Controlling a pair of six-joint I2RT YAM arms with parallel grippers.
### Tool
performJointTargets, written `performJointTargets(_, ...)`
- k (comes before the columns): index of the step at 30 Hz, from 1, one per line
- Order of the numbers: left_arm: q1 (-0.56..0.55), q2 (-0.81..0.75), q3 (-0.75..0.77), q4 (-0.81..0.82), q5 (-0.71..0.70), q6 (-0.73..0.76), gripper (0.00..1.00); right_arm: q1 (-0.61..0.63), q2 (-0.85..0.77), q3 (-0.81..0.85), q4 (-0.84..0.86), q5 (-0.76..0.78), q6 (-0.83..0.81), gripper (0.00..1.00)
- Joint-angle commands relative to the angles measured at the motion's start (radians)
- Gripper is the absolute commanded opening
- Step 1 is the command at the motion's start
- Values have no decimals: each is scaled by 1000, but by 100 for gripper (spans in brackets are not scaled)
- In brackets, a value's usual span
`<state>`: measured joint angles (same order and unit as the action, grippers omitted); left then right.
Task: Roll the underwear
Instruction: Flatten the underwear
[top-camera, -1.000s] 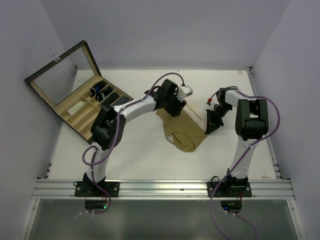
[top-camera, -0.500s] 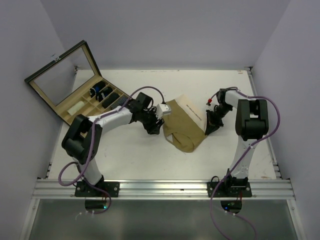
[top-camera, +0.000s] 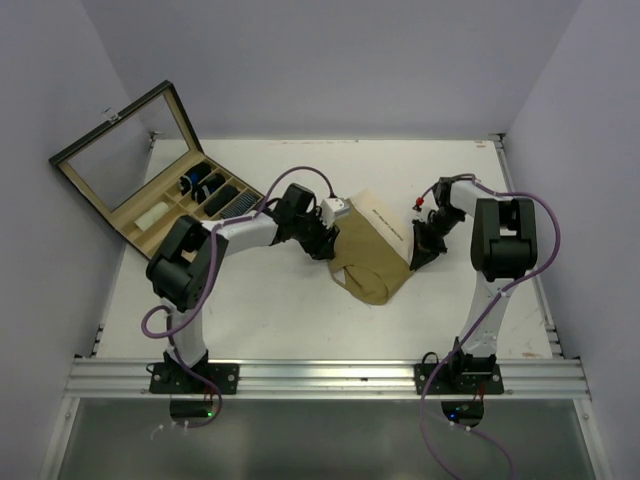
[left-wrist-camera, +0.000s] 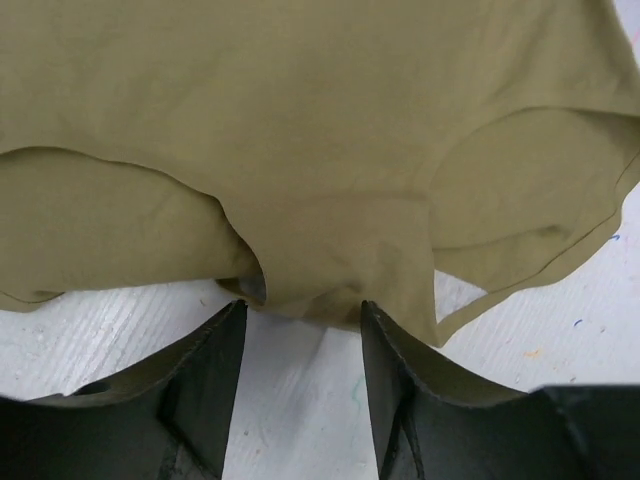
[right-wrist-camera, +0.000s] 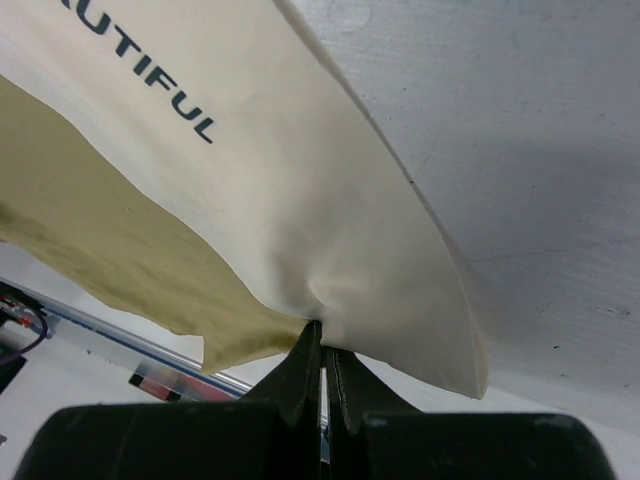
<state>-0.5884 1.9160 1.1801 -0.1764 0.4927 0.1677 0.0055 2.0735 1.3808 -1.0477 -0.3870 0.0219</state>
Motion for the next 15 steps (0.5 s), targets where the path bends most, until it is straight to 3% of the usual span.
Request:
performJointTargets(1, 6, 14, 15, 109, 56, -46, 48, -2, -13, -12, 26, 1, -14, 0)
performJointTargets(5, 6, 18, 41, 66, 72, -13, 8, -2, -18, -6, 20, 5, -14, 0)
performJointTargets(7, 4, 18, 70, -22, 70, 16, 0, -2, -18, -2, 18, 5, -14, 0)
performJointTargets(9, 6, 21, 145, -101, 50, 48, 0, -2, -19, 3, 14, 4, -14, 0)
performJointTargets(13, -24, 77, 393, -474, -96, 67, 0, -2, -27, 0, 17, -3, -48, 0)
performJointTargets(15, -57, 118, 528, -581, -140, 64, 0, -2, -26, 1, 20, -4, -50, 0)
